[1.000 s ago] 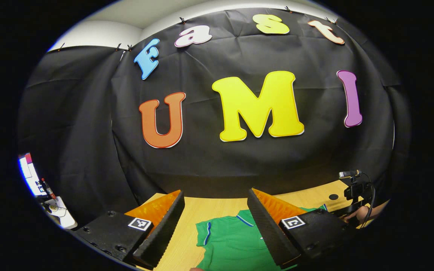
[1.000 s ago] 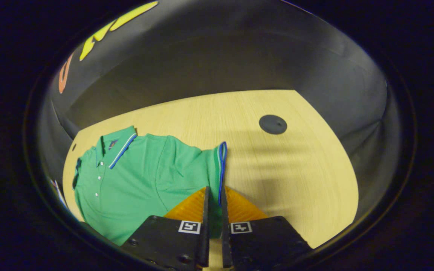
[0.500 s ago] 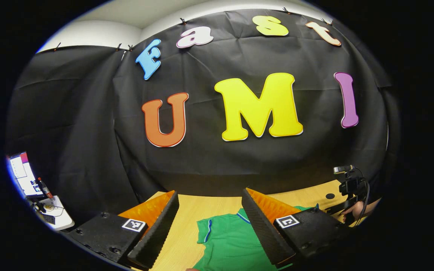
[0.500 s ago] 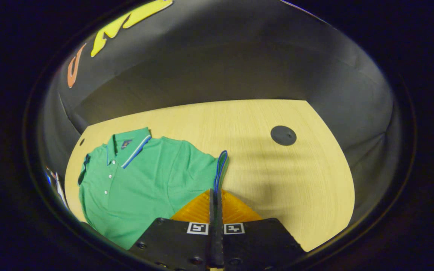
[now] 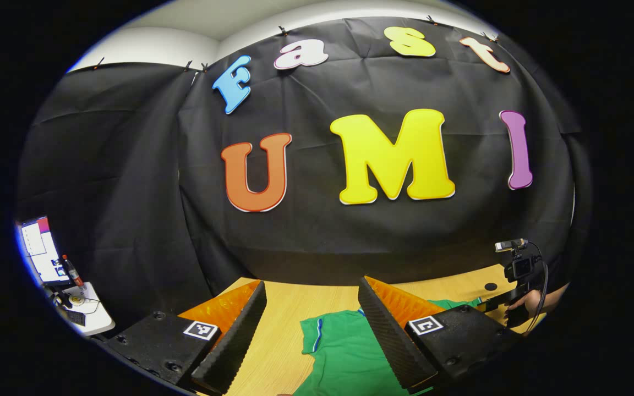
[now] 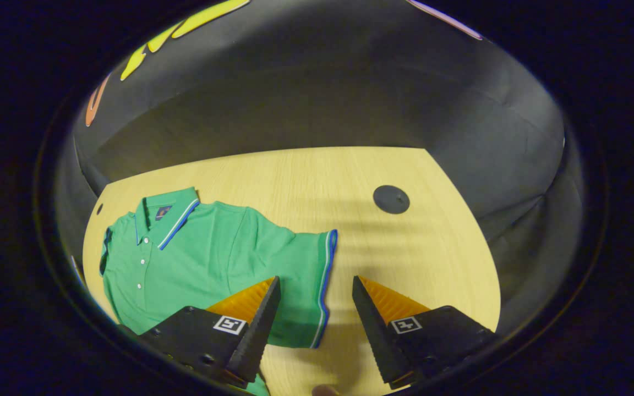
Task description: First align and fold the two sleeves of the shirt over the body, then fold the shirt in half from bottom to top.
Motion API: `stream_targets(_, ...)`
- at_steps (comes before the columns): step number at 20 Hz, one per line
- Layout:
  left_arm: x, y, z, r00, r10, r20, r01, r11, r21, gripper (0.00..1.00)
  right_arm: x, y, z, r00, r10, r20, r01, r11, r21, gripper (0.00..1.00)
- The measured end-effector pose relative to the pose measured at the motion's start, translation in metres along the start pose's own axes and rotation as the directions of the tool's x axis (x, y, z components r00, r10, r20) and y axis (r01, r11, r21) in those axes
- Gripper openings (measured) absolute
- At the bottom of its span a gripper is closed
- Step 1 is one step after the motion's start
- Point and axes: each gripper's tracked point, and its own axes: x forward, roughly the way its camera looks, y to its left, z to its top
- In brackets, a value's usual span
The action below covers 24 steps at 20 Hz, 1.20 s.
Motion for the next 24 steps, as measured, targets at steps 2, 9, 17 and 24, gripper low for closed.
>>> stream_targets(2, 0.0, 0.006, -0.002, 1.0, 0.011, -0.006, -0.011, 1.0, -0.009, 1.0, 0.003, 0.001, -0.011, 0.997, 0.0, -0.072, -0.001, 1.0, -0.011, 0.79)
stream_targets(9, 0.008, 0.001, -0.01, 1.0, -0.002, -0.023, 0.002, 1.0, -0.032, 1.0, 0.009, 0.008, -0.008, 0.992, 0.113, -0.061, -0.11, 0.992, 0.06, 0.01)
stream_targets(17, 0.017, -0.004, -0.007, 1.0, -0.021, -0.013, 0.021, 1.0, 0.003, 1.0, -0.003, 0.039, -0.004, 0.981, 0.185, -0.063, -0.178, 0.979, 0.103, 0.0)
stream_targets(24, 0.024, -0.001, -0.007, 1.0, -0.025, -0.005, 0.025, 1.0, 0.004, 1.0, -0.023, 0.079, 0.007, 0.966, 0.257, -0.042, -0.25, 0.959, 0.134, 0.0)
